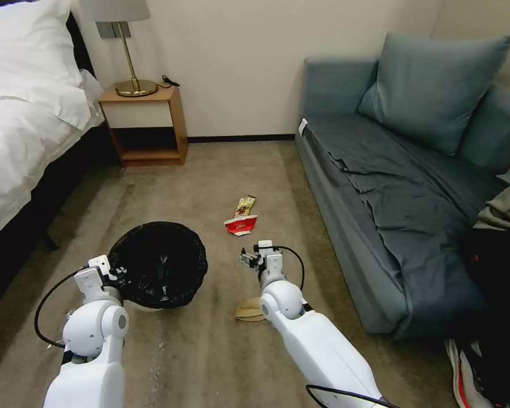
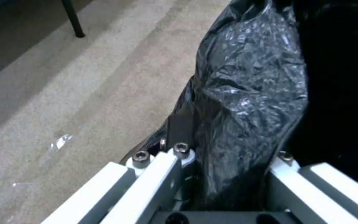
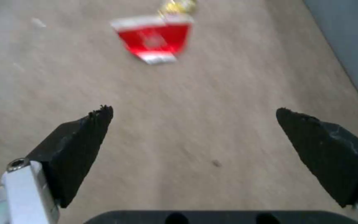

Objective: Pick up the trash bin, then pick up the garbage on the floor and place it into the trash bin.

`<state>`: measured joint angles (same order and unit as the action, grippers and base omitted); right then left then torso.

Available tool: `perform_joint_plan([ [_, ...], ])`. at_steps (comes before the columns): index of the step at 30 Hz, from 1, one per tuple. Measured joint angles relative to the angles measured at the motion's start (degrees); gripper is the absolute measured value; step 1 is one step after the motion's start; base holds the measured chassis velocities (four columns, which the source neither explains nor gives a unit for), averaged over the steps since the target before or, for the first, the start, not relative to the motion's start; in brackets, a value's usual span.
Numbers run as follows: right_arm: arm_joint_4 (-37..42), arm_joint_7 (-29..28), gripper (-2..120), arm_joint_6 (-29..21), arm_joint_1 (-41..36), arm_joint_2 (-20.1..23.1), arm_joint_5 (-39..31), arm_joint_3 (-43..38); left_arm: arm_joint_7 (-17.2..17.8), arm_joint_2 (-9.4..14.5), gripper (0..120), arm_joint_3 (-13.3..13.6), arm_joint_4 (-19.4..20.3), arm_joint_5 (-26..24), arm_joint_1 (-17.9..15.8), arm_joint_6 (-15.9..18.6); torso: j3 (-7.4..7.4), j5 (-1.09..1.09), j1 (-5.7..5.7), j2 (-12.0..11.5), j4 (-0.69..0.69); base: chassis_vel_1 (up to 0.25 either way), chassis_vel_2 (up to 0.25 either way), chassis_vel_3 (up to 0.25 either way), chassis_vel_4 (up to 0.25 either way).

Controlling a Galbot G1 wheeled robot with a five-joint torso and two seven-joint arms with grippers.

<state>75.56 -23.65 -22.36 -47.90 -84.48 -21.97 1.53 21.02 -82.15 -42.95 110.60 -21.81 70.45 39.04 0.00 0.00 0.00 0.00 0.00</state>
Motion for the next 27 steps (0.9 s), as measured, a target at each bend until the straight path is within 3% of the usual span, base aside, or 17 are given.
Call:
perform_joint_plan([
  [7, -4.9, 3.0, 100, -1.1, -1.3, -0.5, 1.3, -2.7, 0.0, -0.6, 2, 0.6, -0.2, 0.0, 0.1, -0.2, 0.0, -0.01, 0.0, 0.0, -0.01, 0.0, 0.0, 0.0, 0.0],
  [10, -8.1, 7.5, 100, -1.2, -1.7, -1.5, 3.8, -4.3, 0.1, -0.3, 2, 1.0, -0.1, -0.1, 0.0, -0.3, 0.0, -0.01, 0.0, 0.0, 0.0, 0.0, 0.0, 0.0, 0.0],
  [19, -14.3, 12.9, 100, -1.4, -1.5, -3.4, 5.9, -6.1, 0.3, 0.4, 2, 0.7, 0.6, -0.4, 0.4, -0.3, 0.0, -0.01, 0.0, 0.0, 0.0, 0.0, 0.0, 0.0, 0.0],
  [27, -21.3, 17.5, 100, 0.7, -0.4, -4.4, 10.6, -8.3, 0.3, 0.0, 2, 0.5, 0.8, -0.1, 0.3, -0.3, 0.0, 0.0, 0.0, 0.0, 0.0, 0.0, 0.0, 0.0, 0.0],
])
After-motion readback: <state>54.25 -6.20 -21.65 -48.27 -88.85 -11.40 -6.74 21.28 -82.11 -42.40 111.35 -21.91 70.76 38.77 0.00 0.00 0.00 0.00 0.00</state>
